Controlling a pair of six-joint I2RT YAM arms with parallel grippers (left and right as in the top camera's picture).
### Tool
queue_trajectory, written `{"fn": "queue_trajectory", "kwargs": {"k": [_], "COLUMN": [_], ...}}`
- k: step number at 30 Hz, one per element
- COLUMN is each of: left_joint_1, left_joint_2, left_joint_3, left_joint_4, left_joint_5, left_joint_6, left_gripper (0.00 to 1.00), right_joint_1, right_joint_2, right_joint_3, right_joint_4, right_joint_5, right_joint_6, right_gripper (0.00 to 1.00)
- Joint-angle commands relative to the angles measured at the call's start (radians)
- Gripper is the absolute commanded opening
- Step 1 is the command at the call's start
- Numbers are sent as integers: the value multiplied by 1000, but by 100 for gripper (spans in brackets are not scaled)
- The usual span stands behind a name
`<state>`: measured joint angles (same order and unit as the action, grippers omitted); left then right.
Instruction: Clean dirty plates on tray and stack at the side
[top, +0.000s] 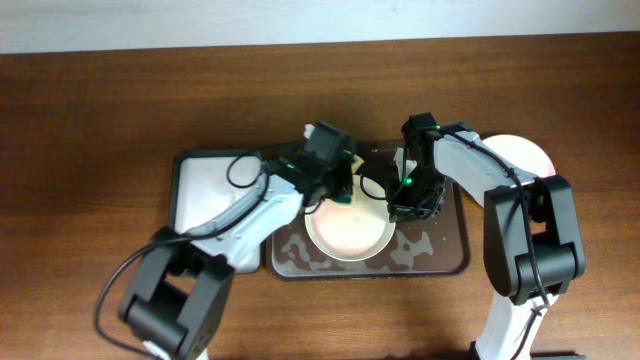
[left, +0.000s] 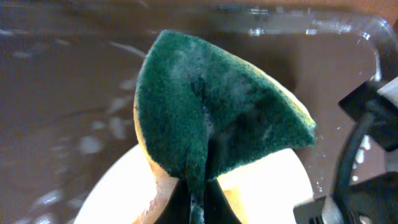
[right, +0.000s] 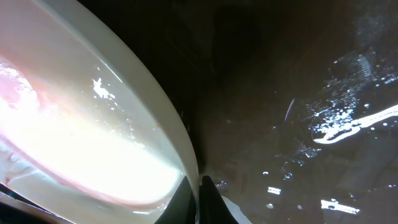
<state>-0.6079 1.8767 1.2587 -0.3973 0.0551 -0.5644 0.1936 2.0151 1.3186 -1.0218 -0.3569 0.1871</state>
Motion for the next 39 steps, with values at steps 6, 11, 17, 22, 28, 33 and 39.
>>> {"fn": "queue_trajectory", "kwargs": {"k": [6, 11, 17, 22, 28, 33, 39], "left_joint_1": [-31, -21, 50, 161, 281, 285, 283], "left_joint_2": [138, 96, -175, -313, -301, -296, -295], "left_joint_3": [-5, -5, -1, -1, -46, -67, -67], "left_joint_4": [26, -102, -255, -425, -500, -497, -494], "left_joint_5": [27, 27, 31, -39, -59, -51, -51], "left_joint_6": [21, 21, 66, 69, 114, 122, 122], "left_gripper": [0, 0, 0, 0, 0, 0, 0], "right_joint_1": [-2, -2, -2, -2, -2, -2, -11], "right_joint_2": [6, 6, 6, 6, 6, 6, 5], "right_joint_3": [0, 0, 0, 0, -9, -50, -41], "right_joint_4": [-4, -5, -7, -6, -7, -47, -108], "right_joint_5": [28, 28, 28, 28, 28, 16, -122], "right_joint_6": [0, 0, 0, 0, 0, 12, 0], "right_gripper": [4, 4, 4, 24, 11, 4, 4]}}
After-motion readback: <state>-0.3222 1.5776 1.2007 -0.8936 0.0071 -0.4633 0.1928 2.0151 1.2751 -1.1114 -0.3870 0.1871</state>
